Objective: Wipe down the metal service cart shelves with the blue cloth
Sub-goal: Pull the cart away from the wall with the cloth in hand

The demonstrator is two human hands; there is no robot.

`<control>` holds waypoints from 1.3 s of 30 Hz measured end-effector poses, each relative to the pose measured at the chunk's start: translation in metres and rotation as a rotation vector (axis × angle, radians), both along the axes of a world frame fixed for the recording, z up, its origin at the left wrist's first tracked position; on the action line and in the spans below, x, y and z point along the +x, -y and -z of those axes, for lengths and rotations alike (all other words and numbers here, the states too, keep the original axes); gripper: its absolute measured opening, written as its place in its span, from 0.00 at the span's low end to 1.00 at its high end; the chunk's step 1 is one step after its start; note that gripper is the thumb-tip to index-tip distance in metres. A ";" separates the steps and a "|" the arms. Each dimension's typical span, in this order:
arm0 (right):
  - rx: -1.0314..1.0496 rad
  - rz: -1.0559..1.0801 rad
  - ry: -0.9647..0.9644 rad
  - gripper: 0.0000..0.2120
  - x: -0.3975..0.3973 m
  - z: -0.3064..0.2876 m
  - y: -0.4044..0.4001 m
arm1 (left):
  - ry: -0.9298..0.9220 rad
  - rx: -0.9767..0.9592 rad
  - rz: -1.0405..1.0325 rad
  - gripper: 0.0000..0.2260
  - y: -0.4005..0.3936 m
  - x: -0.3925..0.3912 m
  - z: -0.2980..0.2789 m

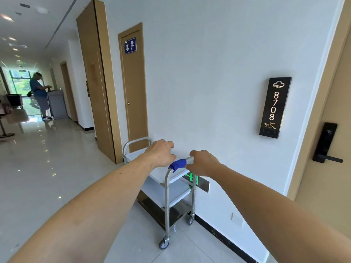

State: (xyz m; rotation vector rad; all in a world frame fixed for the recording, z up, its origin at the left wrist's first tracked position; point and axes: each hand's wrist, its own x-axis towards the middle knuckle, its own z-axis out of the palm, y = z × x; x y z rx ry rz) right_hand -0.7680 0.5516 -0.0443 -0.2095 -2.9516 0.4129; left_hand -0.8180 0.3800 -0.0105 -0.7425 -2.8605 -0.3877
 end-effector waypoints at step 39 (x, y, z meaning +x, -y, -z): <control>-0.143 0.143 0.208 0.16 -0.421 0.128 -0.061 | 0.257 -0.065 0.117 0.24 -0.082 -0.453 0.132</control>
